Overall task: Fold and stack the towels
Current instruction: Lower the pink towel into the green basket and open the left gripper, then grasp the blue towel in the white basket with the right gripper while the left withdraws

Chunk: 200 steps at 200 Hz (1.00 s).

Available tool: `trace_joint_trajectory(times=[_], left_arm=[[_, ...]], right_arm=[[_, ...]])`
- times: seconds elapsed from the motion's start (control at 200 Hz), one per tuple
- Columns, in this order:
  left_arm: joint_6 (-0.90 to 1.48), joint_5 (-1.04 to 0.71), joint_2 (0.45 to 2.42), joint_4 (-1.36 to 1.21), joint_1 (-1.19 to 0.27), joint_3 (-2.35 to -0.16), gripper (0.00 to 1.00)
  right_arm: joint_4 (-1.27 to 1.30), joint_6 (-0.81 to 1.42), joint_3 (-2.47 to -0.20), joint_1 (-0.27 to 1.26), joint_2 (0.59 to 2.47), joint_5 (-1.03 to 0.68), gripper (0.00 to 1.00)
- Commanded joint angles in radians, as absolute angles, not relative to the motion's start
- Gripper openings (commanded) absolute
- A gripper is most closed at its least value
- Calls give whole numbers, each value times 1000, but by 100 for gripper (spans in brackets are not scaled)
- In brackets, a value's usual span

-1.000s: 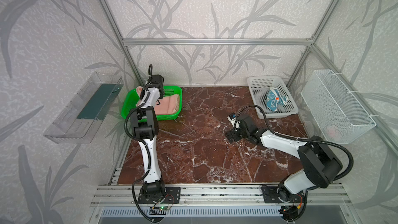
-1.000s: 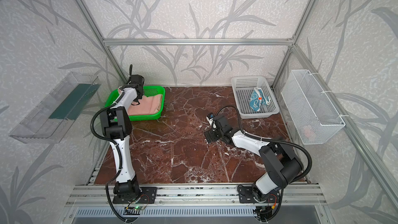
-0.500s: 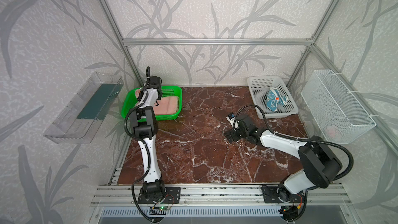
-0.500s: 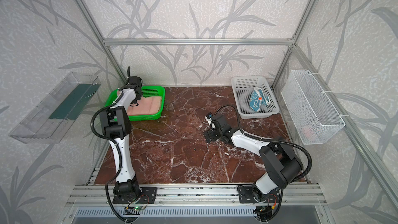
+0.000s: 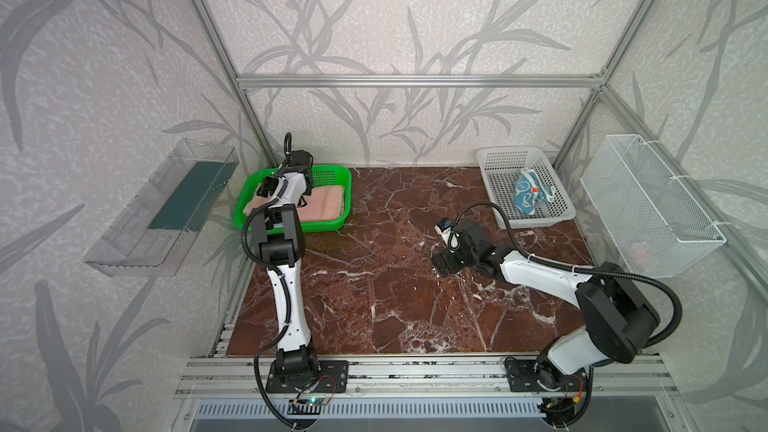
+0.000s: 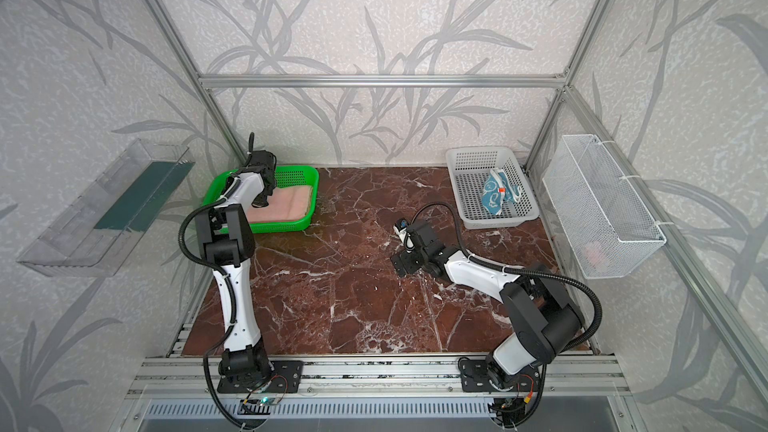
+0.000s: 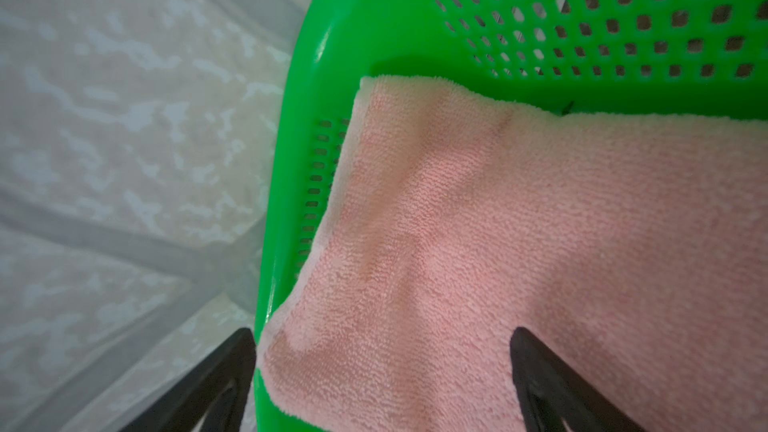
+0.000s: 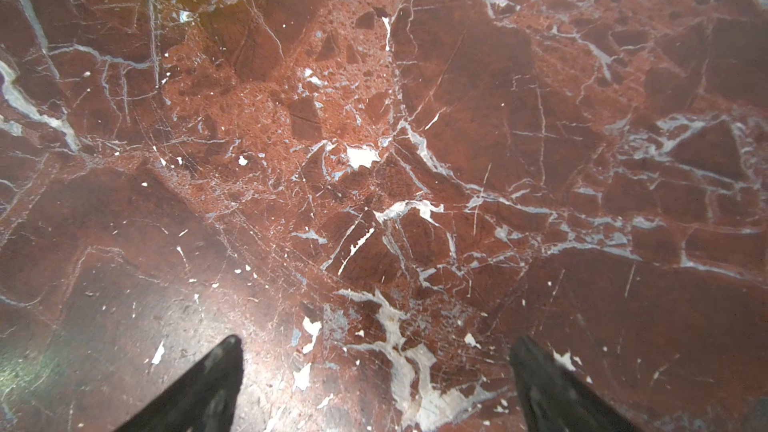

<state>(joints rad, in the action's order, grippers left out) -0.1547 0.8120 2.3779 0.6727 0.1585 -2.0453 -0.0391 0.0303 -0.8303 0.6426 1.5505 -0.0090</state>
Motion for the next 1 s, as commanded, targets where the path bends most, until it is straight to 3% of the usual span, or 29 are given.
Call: trace_joint_trajectory(times=[0.0, 0.195, 0.54, 0.775, 0.925, 0.995], left_arm=[[-140, 823, 2297, 685, 163, -2065, 96], [-144, 823, 2298, 711, 164, -2069, 89], [-43, 760, 2231, 760, 165, -2006, 90], [-26, 559, 2093, 769, 84, -1947, 93], [-54, 481, 2024, 753, -32, -1917, 96], [-46, 434, 1997, 761, -87, -1914, 97]], right_arm=[[-61, 19, -859, 649, 1535, 1, 99], [-67, 17, -858, 655, 1531, 1, 99], [-46, 27, -822, 658, 1481, 55, 99], [-47, 66, -861, 650, 1469, 229, 99], [-102, 74, -951, 647, 1487, 492, 99], [-127, 43, -1001, 625, 1496, 519, 99]])
